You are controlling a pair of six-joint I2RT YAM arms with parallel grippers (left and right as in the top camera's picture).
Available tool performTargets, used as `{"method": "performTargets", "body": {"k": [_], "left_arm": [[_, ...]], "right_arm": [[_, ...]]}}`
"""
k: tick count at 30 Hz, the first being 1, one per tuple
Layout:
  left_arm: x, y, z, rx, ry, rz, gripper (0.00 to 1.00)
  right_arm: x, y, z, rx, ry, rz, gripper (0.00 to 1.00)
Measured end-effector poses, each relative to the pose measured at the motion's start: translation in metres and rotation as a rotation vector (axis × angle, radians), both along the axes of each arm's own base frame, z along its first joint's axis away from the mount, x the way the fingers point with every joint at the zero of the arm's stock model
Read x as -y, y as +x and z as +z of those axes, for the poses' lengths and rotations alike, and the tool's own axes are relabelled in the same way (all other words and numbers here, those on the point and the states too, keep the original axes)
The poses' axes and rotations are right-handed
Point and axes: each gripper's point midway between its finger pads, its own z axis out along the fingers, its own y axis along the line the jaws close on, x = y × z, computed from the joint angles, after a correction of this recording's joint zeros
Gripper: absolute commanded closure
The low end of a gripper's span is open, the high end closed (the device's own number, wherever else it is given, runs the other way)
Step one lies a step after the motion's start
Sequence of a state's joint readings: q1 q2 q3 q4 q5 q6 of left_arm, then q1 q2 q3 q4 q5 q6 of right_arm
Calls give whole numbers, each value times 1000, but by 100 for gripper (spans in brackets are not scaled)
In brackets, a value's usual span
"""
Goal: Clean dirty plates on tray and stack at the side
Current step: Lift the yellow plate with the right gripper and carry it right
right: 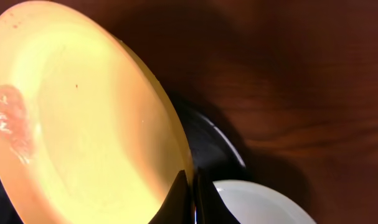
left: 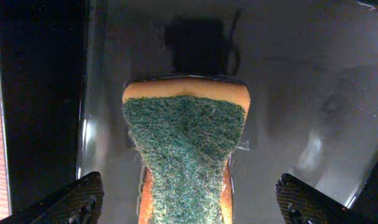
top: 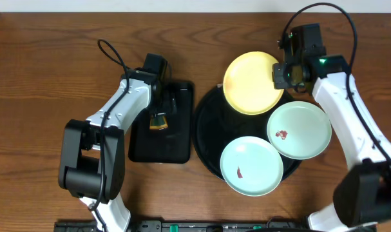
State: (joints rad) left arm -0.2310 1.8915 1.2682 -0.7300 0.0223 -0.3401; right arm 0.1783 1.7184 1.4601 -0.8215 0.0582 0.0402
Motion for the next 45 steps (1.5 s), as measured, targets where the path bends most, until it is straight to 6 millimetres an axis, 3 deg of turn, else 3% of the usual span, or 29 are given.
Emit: {"method": "performTargets", "body": {"k": [13,26,34,45], "left_arm": [[0,0,0,1,-1,0,10],[0,0,0,1,-1,0,10],[0,0,0,1,0,0,10],[0,0,0,1,-1,0,10]], "right_arm": [[-48,-35,26,92,-431,107,99],[-103,-69,108,486,-905,88,99],[-111,-80,131,597,-974,35,99],[-111,-81,132,613,-960,11,99]]}}
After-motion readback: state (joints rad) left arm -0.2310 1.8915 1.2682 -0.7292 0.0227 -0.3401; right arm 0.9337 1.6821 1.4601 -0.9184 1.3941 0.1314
